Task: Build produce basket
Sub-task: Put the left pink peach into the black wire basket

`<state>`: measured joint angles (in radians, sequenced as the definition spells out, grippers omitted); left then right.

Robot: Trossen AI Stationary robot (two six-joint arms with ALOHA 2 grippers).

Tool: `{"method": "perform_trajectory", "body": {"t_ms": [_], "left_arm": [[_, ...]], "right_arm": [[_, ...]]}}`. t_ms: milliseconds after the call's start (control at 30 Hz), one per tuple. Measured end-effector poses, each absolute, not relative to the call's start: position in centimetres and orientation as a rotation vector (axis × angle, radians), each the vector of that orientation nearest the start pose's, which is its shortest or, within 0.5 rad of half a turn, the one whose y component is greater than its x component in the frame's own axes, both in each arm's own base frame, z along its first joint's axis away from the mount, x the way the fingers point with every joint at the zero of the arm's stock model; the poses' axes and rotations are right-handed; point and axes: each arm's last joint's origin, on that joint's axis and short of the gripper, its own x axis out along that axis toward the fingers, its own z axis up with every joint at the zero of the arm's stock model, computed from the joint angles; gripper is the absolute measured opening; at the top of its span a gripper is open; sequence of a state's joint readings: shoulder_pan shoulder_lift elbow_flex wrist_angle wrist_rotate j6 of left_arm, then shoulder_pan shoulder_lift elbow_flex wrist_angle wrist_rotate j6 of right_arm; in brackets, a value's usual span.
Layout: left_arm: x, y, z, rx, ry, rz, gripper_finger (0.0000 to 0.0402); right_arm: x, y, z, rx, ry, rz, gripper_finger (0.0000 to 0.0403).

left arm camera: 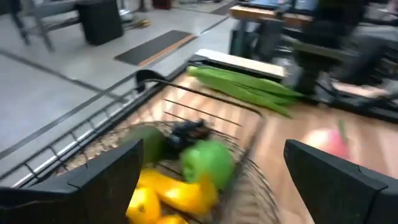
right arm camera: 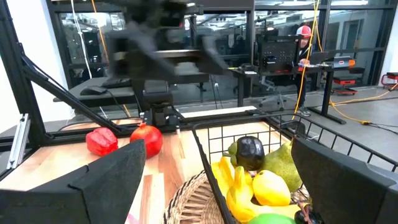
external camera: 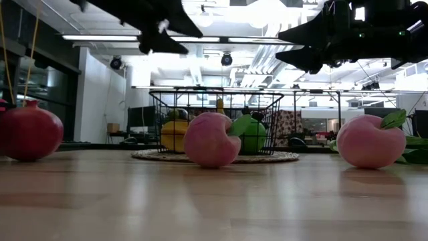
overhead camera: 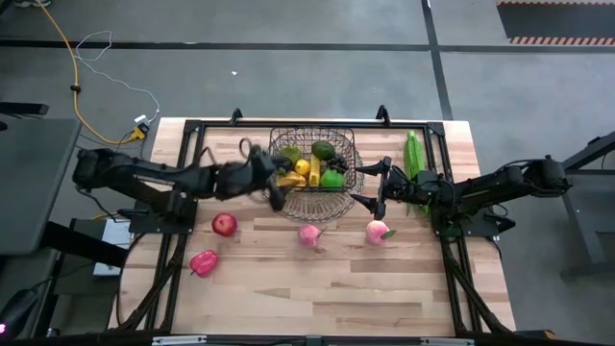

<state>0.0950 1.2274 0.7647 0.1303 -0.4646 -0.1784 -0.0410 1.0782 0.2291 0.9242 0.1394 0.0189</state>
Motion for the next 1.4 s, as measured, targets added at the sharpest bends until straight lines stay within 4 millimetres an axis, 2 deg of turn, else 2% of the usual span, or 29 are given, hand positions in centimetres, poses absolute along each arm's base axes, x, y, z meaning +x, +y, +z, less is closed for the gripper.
{"method": "perform_trajectory", "body": {"t_ms": [200,333,467,600,1033,1167,1267,1400], "left_arm": [[24.0,-1.1,24.5,-0.047,0.167,0.514,0.0376],[21.9,-2.7,22.2,-0.059,0.065,0.494,0.0376],[20.1,-2.9,21.2,-0.054,-0.024,0.379,0.0376],[19.2,-2.9,20.8,-0.050,-0.053,0.230,0.0376],[19.1,-2.8,20.8,-0.042,-0.057,0.268,0.0376],[19.1,-2.7,20.8,-0.042,-0.057,0.279,0.0376],[19.1,-2.7,20.8,-0.042,-0.057,0.294,0.0376],[19.1,-2.5,20.8,-0.042,-0.056,0.302,0.0376]], "right_arm": [[19.8,-1.2,19.9,0.028,-0.077,-0.180,0.0392],[19.8,-1.2,19.9,0.029,-0.078,-0.180,0.0392],[19.8,-1.2,19.9,0.029,-0.078,-0.180,0.0392],[19.8,-1.2,19.9,0.029,-0.078,-0.180,0.0392],[19.8,-1.2,19.9,0.032,-0.078,-0.180,0.0392],[19.9,-1.1,19.9,0.119,-0.078,-0.141,0.0392],[20.8,-0.5,20.3,0.127,0.018,-0.092,0.0392],[23.1,0.7,21.2,0.061,0.204,-0.051,0.0392]]}}
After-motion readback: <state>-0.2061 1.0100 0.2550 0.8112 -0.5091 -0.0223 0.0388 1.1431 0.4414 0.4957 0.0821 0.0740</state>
